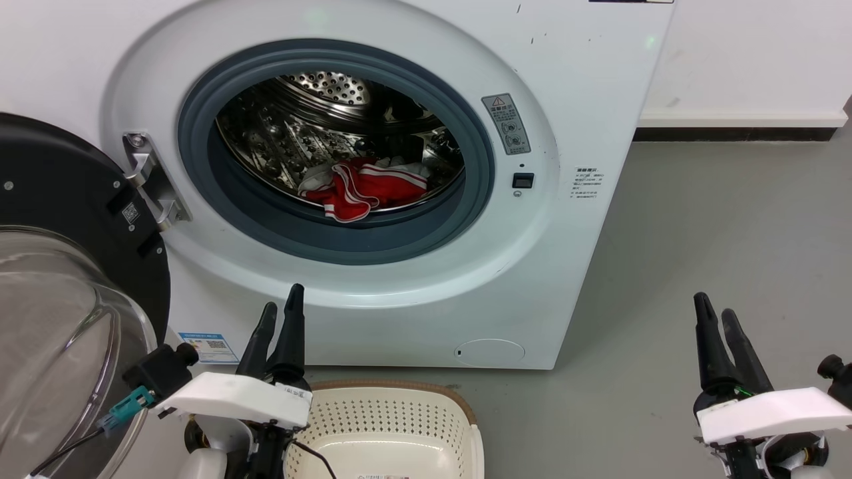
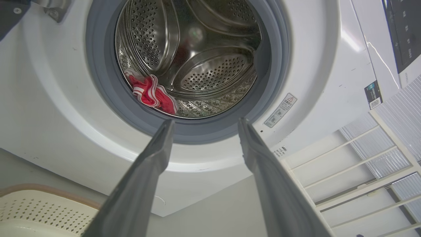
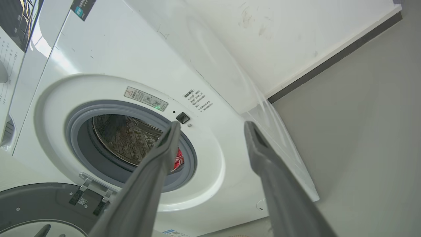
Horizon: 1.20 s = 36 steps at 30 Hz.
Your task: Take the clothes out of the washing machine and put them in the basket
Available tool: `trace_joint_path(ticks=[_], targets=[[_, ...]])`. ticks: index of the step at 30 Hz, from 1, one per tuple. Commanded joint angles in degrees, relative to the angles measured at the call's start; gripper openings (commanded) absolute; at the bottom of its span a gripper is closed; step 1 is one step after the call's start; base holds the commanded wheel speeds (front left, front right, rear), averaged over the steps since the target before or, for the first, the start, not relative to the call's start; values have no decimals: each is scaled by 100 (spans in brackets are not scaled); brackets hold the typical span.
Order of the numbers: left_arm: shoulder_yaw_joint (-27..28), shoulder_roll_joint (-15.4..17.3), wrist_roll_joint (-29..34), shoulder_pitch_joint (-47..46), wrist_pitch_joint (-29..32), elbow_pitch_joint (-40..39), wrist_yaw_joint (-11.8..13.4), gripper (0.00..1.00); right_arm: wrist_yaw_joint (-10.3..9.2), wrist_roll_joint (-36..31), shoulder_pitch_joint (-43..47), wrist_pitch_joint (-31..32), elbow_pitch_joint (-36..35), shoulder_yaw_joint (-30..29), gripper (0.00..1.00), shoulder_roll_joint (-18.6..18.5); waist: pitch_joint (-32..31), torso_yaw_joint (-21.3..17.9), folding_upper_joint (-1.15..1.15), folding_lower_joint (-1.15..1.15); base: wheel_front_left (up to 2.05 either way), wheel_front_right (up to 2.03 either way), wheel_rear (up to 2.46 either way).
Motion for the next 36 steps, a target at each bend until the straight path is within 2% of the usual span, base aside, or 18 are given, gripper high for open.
trace_joint_path(ticks=[1,14,36], targets=[[-35,17,220,-168,-62,-94,22,100,2,-240,7,-59,-65,-6,100,-8,-1,3,0,0,0,0,0],[-201,18,1281,-236,-283,-120,103,100,1,-1445,50,-286,-114,40,100,-7,4,26,0,0,0,0,0],[-438,18,2652,-316,-611,-13,211,100,1,-2919,168,-569,-157,65,100,-5,10,53,0,0,0,0,0]])
